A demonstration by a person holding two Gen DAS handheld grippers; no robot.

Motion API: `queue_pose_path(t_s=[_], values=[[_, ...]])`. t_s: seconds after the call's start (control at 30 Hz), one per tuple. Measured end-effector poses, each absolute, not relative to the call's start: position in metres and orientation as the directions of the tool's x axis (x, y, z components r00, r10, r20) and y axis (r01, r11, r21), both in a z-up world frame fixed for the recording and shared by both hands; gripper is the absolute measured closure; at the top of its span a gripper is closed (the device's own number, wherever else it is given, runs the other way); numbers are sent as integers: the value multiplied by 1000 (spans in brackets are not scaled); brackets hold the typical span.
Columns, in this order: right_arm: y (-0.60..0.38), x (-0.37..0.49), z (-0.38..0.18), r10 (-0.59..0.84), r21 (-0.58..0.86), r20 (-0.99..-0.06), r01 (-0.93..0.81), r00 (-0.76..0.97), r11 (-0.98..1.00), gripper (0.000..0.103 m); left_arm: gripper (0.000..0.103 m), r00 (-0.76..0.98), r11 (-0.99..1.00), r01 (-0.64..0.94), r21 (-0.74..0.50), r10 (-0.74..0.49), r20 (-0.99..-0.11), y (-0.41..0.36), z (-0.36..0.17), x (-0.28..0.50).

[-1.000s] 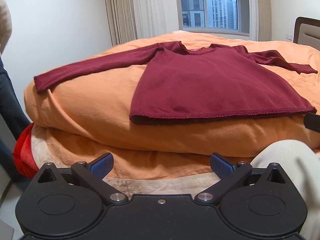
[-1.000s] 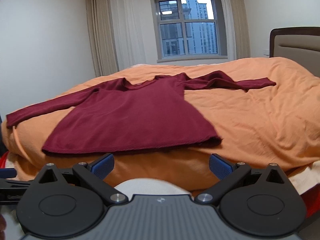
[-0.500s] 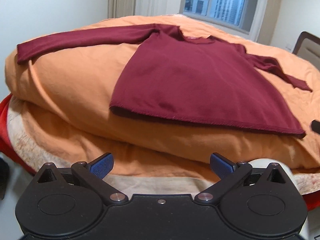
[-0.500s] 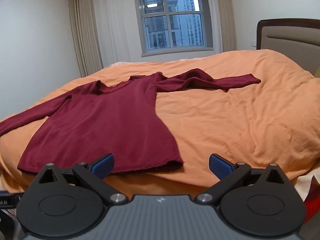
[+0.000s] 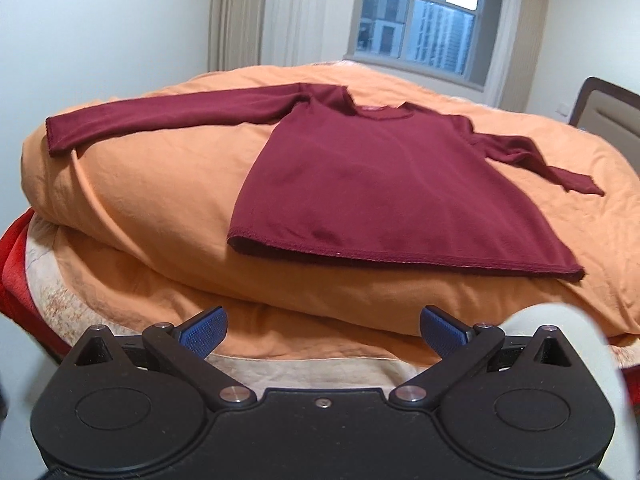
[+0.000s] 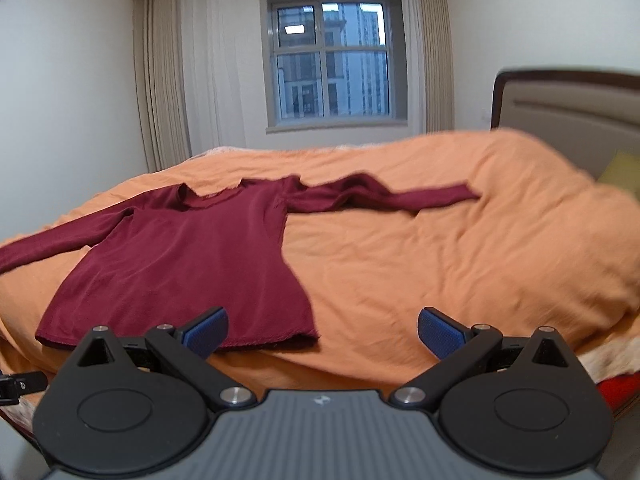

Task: Fold small clothes
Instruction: 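Move both tools toward the red sweater and over its body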

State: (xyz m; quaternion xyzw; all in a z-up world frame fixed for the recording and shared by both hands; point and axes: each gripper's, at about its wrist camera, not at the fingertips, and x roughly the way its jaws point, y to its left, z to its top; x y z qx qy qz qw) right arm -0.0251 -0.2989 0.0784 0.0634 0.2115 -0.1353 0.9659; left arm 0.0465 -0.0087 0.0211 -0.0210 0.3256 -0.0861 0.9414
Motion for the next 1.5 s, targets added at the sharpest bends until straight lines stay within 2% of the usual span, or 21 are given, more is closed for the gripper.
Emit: queue_pose_path(t_s=[0.37, 0.57, 0.77, 1.0, 1.13, 1.33, 1.5], values=[[-310, -65, 135, -321, -30, -440, 344, 839, 939, 0, 1, 805, 967, 235, -93, -248, -539, -2, 22, 30], [-317, -61, 132, -322, -59, -466, 334, 824, 941, 0, 1, 801, 970, 231, -72, -232, -552, -5, 23, 34], [-320, -27, 108, -218, -18, -488, 240, 845, 971, 0, 1, 800, 977, 208, -47, -197, -567, -8, 25, 51], [-306, 46, 75, -38, 52, -503, 75, 864, 996, 0, 1, 742, 987, 158, -4, -122, -659, -20, 12, 95], [-308, 91, 63, 39, 109, -517, 21, 855, 994, 0, 1, 712, 991, 131, -40, -122, -691, -20, 9, 123], [-324, 166, 66, 104, 171, -518, -17, 849, 985, 0, 1, 677, 985, 140, -97, -167, -717, -11, 12, 159], [-322, 213, 104, 114, 215, -553, 9, 826, 977, 0, 1, 648, 992, 65, -112, -127, -751, 0, 43, 189]])
